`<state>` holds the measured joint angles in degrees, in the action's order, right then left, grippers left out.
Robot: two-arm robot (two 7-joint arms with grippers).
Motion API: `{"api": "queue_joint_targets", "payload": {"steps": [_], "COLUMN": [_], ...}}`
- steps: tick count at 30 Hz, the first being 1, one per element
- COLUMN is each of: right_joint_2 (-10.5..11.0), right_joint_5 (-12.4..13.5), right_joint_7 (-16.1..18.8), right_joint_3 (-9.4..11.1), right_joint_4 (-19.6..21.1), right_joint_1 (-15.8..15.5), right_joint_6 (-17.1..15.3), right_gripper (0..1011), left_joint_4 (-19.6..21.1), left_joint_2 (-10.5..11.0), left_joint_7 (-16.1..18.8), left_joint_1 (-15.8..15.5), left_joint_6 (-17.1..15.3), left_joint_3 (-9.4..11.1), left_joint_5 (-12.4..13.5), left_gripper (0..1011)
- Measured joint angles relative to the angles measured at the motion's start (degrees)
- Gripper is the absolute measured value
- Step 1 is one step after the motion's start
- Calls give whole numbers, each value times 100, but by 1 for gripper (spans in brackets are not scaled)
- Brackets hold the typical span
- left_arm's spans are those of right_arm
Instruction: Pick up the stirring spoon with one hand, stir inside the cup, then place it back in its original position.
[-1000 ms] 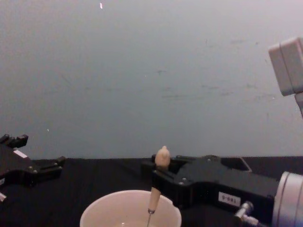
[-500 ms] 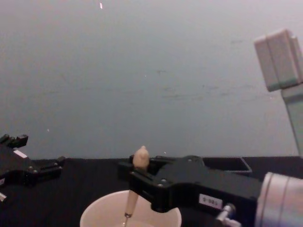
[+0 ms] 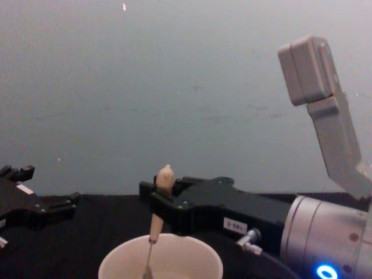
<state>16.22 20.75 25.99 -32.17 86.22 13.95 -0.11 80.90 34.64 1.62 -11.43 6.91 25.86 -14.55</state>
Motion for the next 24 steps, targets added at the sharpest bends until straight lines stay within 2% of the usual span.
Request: {"api": "queue_joint_targets", "payload": {"steps": [10,24], "right_joint_2": [-51,158], "right_joint_5": [-57,32], "right_joint_7": [-78,-21], "right_joint_3": [158,332], "right_joint_4": [-150,69], "right_joint_1": [74,-109], "right_joint_6": [35,-44], "right_gripper": [213,214], "left_joint_4": [0,0], "left_joint_2": [0,0], "left_joint_7": [0,0], "left_joint_1": [0,0], "left_joint_6": [0,0], "left_joint_3": [0,0], "left_joint_5": [0,0], "left_gripper": [1001,1001]}}
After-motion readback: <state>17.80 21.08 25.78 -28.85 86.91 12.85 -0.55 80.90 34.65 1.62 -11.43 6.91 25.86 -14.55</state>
